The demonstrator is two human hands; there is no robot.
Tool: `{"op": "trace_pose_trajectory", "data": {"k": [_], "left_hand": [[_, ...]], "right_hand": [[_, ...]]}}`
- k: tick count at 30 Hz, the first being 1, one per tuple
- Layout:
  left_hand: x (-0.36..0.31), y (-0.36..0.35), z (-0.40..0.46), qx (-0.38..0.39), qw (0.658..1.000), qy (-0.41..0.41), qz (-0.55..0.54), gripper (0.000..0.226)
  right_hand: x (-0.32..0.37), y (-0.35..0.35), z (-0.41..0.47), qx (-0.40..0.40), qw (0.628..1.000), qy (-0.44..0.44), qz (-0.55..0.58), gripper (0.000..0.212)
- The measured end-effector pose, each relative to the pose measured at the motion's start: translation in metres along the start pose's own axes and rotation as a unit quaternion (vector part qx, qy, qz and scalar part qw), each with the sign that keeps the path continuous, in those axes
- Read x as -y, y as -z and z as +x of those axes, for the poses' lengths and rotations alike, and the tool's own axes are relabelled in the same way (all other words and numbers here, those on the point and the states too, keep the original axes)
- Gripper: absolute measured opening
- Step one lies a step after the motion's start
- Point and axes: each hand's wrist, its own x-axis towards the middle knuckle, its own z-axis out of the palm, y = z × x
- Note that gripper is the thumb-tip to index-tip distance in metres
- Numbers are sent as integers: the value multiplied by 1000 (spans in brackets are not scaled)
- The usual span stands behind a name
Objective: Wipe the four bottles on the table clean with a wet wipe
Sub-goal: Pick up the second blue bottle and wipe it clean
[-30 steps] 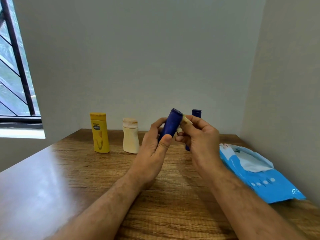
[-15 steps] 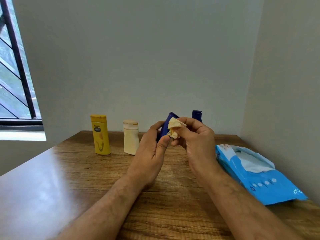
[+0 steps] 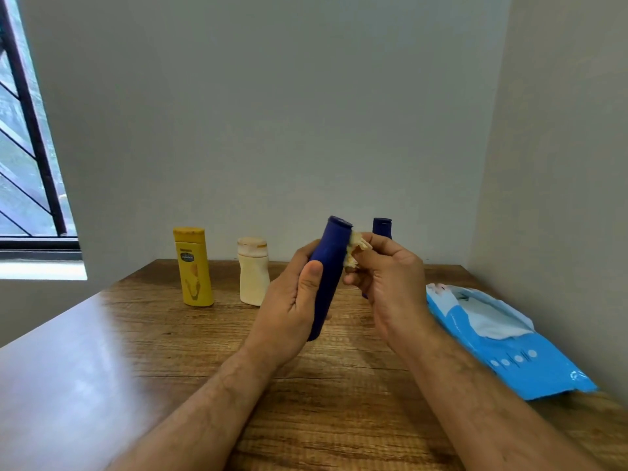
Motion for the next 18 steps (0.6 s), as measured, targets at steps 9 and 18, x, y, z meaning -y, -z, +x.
{"op": "trace_pose_trajectory", "data": {"k": [9, 18], "left_hand": [[-12, 6, 4, -24, 972, 89, -215, 41], [-7, 8, 1, 58, 966, 152, -201, 72]], "right_hand": [[4, 7, 3, 105, 994, 9, -4, 9], [-4, 2, 4, 30, 996, 15, -84, 10]]}}
